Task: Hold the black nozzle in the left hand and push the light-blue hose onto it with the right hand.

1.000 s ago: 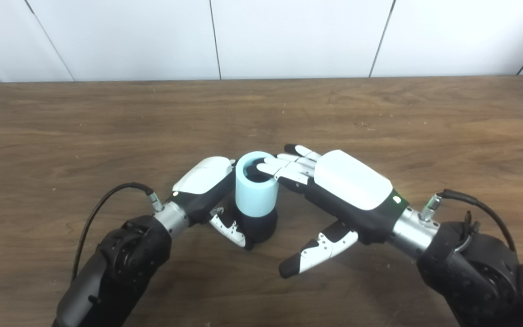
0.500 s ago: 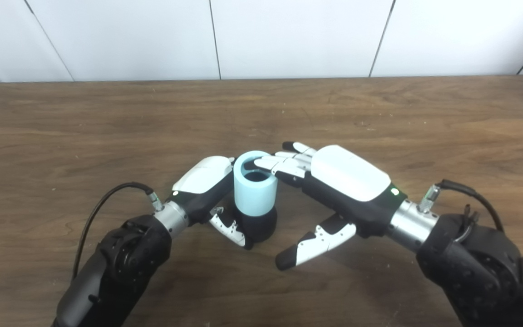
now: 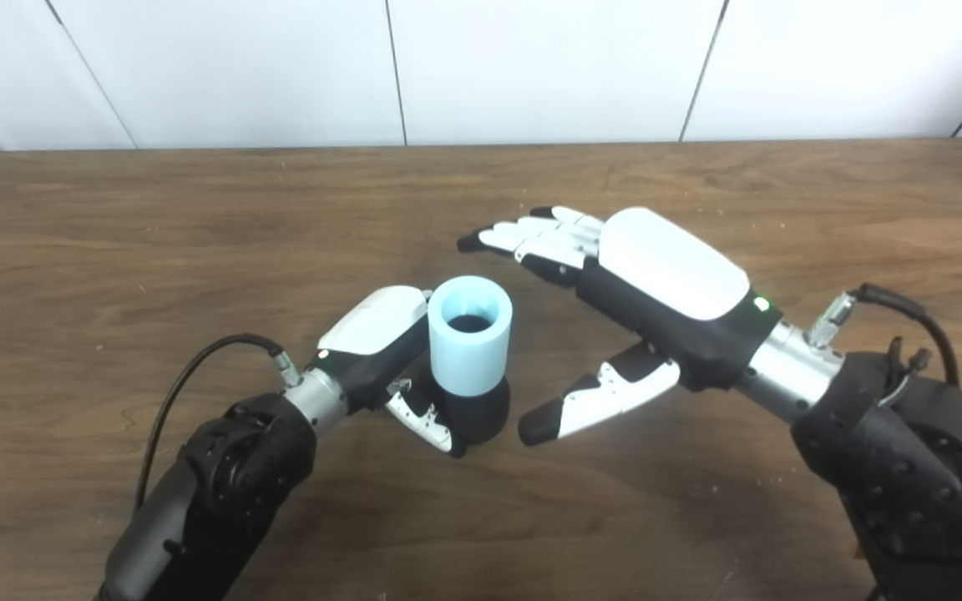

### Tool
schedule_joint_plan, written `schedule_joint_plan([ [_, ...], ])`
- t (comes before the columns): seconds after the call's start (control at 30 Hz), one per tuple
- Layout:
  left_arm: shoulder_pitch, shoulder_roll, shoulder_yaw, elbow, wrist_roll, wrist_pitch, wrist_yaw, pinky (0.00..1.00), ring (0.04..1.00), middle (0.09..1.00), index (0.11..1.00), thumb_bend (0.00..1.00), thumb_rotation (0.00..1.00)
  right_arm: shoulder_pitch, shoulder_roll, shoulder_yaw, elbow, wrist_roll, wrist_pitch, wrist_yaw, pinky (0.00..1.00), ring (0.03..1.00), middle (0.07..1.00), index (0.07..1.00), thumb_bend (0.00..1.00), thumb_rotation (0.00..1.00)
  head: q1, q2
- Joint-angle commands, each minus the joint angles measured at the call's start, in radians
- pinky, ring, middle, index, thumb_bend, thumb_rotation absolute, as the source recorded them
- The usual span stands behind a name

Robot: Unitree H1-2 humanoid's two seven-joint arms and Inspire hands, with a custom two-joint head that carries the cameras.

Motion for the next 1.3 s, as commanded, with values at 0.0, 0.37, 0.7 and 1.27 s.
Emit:
schedule_joint_plan([
  [0.0, 0.009, 0.019, -0.002, 0.032, -0.006, 0.016, -0.036, 0.93, 0.633, 0.498, 0.479, 0.52, 0.00, -0.045, -0.006, -0.019, -0.024, 0.004, 0.011, -0.021, 0.94, 0.920, 0.911, 0.904, 0.57, 0.87, 0.000, 0.001],
  [0.37, 0.018, 0.000, 0.056, 0.008, -0.015, -0.027, 0.078, 0.84, 0.746, 0.721, 0.654, 0.82, 0.00, -0.041, 0.009, -0.010, 0.015, -0.037, -0.007, -0.040, 0.92, 0.918, 0.910, 0.901, 0.55, 0.84, 0.011, 0.000],
  [0.7, -0.045, 0.004, 0.093, -0.128, 0.073, 0.040, -0.028, 0.97, 0.843, 0.840, 0.824, 1.00, 0.16, -0.034, 0.003, -0.007, 0.080, -0.061, -0.022, -0.041, 0.91, 0.908, 0.913, 0.920, 0.55, 0.83, 0.023, -0.005],
  [1.27, -0.127, 0.081, 0.283, -0.266, -0.066, 0.119, -0.156, 0.88, 0.854, 0.848, 0.841, 1.00, 0.22, -0.031, -0.009, -0.024, 0.150, -0.092, -0.002, -0.048, 0.93, 0.911, 0.912, 0.919, 0.56, 0.84, 0.015, -0.006],
])
